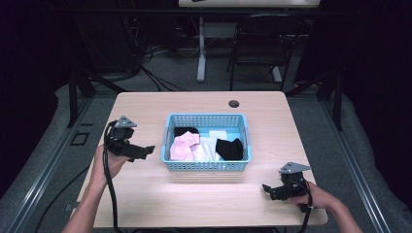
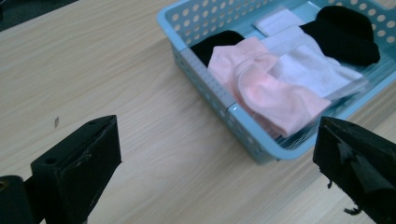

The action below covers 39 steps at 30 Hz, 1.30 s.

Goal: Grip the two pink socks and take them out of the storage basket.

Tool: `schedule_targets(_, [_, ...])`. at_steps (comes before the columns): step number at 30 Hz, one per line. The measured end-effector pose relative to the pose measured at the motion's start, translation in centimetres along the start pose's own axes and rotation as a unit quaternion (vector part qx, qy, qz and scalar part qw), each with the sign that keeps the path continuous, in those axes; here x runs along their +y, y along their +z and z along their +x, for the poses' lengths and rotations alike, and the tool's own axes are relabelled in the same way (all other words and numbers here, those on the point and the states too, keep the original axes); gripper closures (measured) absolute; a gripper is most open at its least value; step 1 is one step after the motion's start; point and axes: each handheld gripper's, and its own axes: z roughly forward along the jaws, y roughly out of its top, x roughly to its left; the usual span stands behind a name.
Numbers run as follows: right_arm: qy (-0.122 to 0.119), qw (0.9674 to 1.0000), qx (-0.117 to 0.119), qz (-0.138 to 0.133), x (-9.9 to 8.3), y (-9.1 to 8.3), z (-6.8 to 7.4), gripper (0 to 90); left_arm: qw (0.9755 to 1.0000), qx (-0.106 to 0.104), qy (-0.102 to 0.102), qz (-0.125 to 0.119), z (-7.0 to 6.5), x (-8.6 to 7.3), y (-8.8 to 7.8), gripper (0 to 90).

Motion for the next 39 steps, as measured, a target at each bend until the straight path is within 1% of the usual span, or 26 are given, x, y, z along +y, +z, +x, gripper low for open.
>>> schedule_targets(4, [0.0, 1.0, 0.0, 0.0, 0.0, 0.0, 0.0, 0.0, 0.9998, -0.007, 0.016, 0.008, -1.0, 1.5, 0.9, 3.6])
schedule_targets(5, [0.0, 1.0, 0.0, 0.0, 0.0, 0.0, 0.0, 0.0, 0.9996, -0.014, 0.021, 0.014, -1.2, 1.9, 1.2, 4.4])
schedule_targets(6, [0.0, 1.0, 0.0, 0.0, 0.0, 0.0, 0.0, 0.0, 0.9996, -0.01, 0.023, 0.016, -1.5, 2.2, 1.6, 4.7])
schedule_targets(7, [-0.001, 1.0, 0.0, 0.001, 0.0, 0.0, 0.0, 0.0, 0.9992, -0.01, 0.03, 0.024, -1.8, 2.6, 2.0, 4.4])
schedule_targets(8, [0.0, 1.0, 0.0, 0.0, 0.0, 0.0, 0.0, 0.0, 0.999, -0.011, 0.032, 0.028, -2.1, 2.8, 2.3, 4.4])
schedule_targets(10, [0.0, 1.0, 0.0, 0.0, 0.0, 0.0, 0.0, 0.0, 0.9981, -0.017, 0.041, 0.042, -2.8, 3.3, 3.1, 4.6])
schedule_targets(12, [0.0, 1.0, 0.0, 0.0, 0.0, 0.0, 0.0, 0.0, 0.9965, -0.028, 0.056, 0.056, -3.8, 3.9, 4.3, 7.3])
schedule_targets(13, [0.0, 1.0, 0.0, 0.0, 0.0, 0.0, 0.0, 0.0, 0.9959, -0.032, 0.058, 0.061, -4.1, 4.1, 4.7, 8.6])
schedule_targets(14, [0.0, 1.0, 0.0, 0.0, 0.0, 0.0, 0.0, 0.0, 0.9959, -0.032, 0.058, 0.061, -4.1, 4.1, 4.7, 9.4])
schedule_targets(15, [0.0, 1.0, -0.001, 0.0, 0.0, 0.0, 0.0, 0.0, 0.9953, -0.04, 0.06, 0.065, -4.4, 4.2, 5.2, 9.4])
schedule_targets(18, [0.0, 1.0, 0.0, 0.0, 0.0, 0.0, 0.0, 0.0, 0.9941, -0.055, 0.059, 0.073, -4.8, 4.4, 6.4, 13.6])
schedule_targets(19, [-0.001, 1.0, 0.0, -0.001, 0.0, 0.0, 0.0, 0.0, 0.9925, -0.064, 0.063, 0.082, -5.2, 4.5, 7.1, 14.7])
schedule_targets(20, [-0.001, 1.0, 0.0, -0.001, 0.0, 0.0, 0.0, 0.0, 0.9925, -0.064, 0.063, 0.082, -5.2, 4.5, 7.1, 15.2])
schedule_targets(22, [0.0, 1.0, 0.0, 0.0, 0.0, 0.0, 0.0, 0.0, 0.9909, -0.071, 0.069, 0.092, -5.6, 4.6, 7.6, 15.7])
schedule_targets(23, [0.0, 1.0, 0.0, 0.0, 0.0, 0.0, 0.0, 0.0, 0.9893, -0.069, 0.076, 0.104, -6.1, 4.8, 8.3, 17.5])
schedule_targets(24, [0.0, 1.0, 0.0, 0.0, 0.0, 0.0, 0.0, 0.0, 0.9893, -0.069, 0.076, 0.104, -6.1, 4.8, 8.3, 19.0])
schedule_targets(25, [0.0, 1.0, 0.0, 0.0, 0.0, 0.0, 0.0, 0.0, 0.988, -0.072, 0.08, 0.111, -6.2, 4.8, 8.6, 19.0])
schedule_targets(28, [0.0, 1.0, 0.0, 0.0, 0.0, 0.0, 0.0, 0.0, 0.9857, -0.072, 0.086, 0.126, -6.6, 4.9, 9.3, 23.1])
schedule_targets(29, [0.0, 1.0, 0.0, 0.0, 0.0, 0.0, 0.0, 0.0, 0.9842, -0.074, 0.088, 0.135, -6.6, 4.9, 9.6, 24.0])
schedule_targets(32, [0.0, 1.0, 0.0, 0.0, 0.0, 0.0, 0.0, 0.0, 0.9813, -0.071, 0.095, 0.152, -7.0, 4.9, 10.3, 28.3])
schedule_targets(33, [0.0, 1.0, 0.0, 0.0, 0.0, 0.0, 0.0, 0.0, 0.9797, -0.066, 0.1, 0.16, -7.1, 4.9, 10.5, 29.1])
schedule_targets(34, [0.0, 1.0, 0.0, 0.0, 0.0, 0.0, 0.0, 0.0, 0.9797, -0.061, 0.101, 0.162, -7.2, 4.9, 10.7, 29.8])
schedule_targets(35, [0.0, 1.0, 0.0, 0.0, 0.0, 0.0, 0.0, 0.0, 0.9777, -0.059, 0.107, 0.171, -7.2, 5.0, 10.8, 30.2])
schedule_targets(36, [0.0, 1.0, 0.0, 0.001, 0.0, 0.0, 0.0, 0.0, 0.9777, -0.058, 0.105, 0.173, -7.3, 5.0, 11.0, 30.5])
schedule_targets(37, [0.0, 1.0, 0.0, 0.0, 0.0, 0.0, 0.0, 0.0, 0.9751, -0.055, 0.11, 0.185, -7.3, 5.0, 11.3, 31.1])
schedule_targets(39, [0.0, 1.0, 0.001, 0.0, 0.0, 0.0, 0.0, 0.0, 0.9725, -0.051, 0.112, 0.198, -7.4, 5.0, 11.7, 32.0])
